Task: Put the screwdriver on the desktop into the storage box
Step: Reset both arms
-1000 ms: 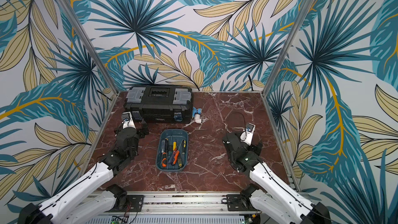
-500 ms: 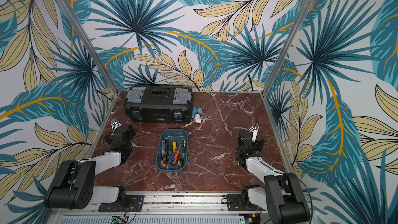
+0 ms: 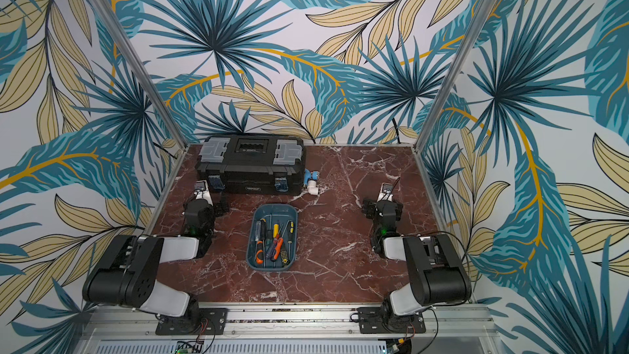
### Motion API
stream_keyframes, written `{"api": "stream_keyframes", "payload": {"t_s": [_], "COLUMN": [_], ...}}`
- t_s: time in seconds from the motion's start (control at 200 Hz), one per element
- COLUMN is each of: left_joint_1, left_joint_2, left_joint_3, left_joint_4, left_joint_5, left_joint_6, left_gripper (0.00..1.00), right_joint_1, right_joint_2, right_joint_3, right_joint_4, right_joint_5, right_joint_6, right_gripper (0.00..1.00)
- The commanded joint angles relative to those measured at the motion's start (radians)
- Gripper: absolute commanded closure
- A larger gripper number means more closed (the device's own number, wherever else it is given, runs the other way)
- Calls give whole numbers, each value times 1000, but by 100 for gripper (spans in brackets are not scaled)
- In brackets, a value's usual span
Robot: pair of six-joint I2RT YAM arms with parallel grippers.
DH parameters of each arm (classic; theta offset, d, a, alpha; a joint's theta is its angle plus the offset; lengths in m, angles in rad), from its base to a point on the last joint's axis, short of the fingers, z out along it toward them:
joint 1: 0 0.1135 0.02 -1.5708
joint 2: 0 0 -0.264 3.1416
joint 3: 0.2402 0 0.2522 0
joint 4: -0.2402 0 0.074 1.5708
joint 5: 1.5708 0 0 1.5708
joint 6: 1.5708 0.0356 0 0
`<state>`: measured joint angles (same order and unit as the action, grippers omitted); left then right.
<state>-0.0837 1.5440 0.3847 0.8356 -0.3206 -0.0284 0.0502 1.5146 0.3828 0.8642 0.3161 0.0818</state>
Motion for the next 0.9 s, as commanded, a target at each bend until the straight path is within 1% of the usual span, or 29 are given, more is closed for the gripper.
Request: {"api": "stream_keyframes", "payload": {"t_s": [0.0,0.035,0.06,0.1,0.155,0.21,0.265,0.306,0.897], "left_joint_1": [0,-3,-3,-7,-10,-11,-18,-18,-16], "left_joint_2": [-26,-2,5,-1,-31,-18,-27,-20,-23], "left_joint_3": [-2,-19,-24,-16,16,7,14,11,14], "left_joint_4": [38,109,124,99,-16,30,-2,17,5], "left_joint_5": [28,24,25,28,41,46,45,44,47], "left_joint_6": [38,44,46,52,51,61,65,67,67], "left_gripper": [0,0,0,0,0,0,0,0,0], "right_joint_1": [-3,-2,-2,-2,-2,-3,-2,-1,-2], "right_joint_2": [-13,-13,-13,-12,-12,-12,-11,-11,-12], "right_joint_3": [2,4,2,4,4,5,5,4,4], "right_joint_4": [27,23,28,24,25,24,24,24,25], "right_joint_5": [-15,-15,-15,-15,-15,-15,-15,-14,-15], "right_joint_6": [-16,-15,-17,-16,-15,-14,-15,-15,-16], "right_gripper": [0,1,1,0,0,0,1,1,0]}}
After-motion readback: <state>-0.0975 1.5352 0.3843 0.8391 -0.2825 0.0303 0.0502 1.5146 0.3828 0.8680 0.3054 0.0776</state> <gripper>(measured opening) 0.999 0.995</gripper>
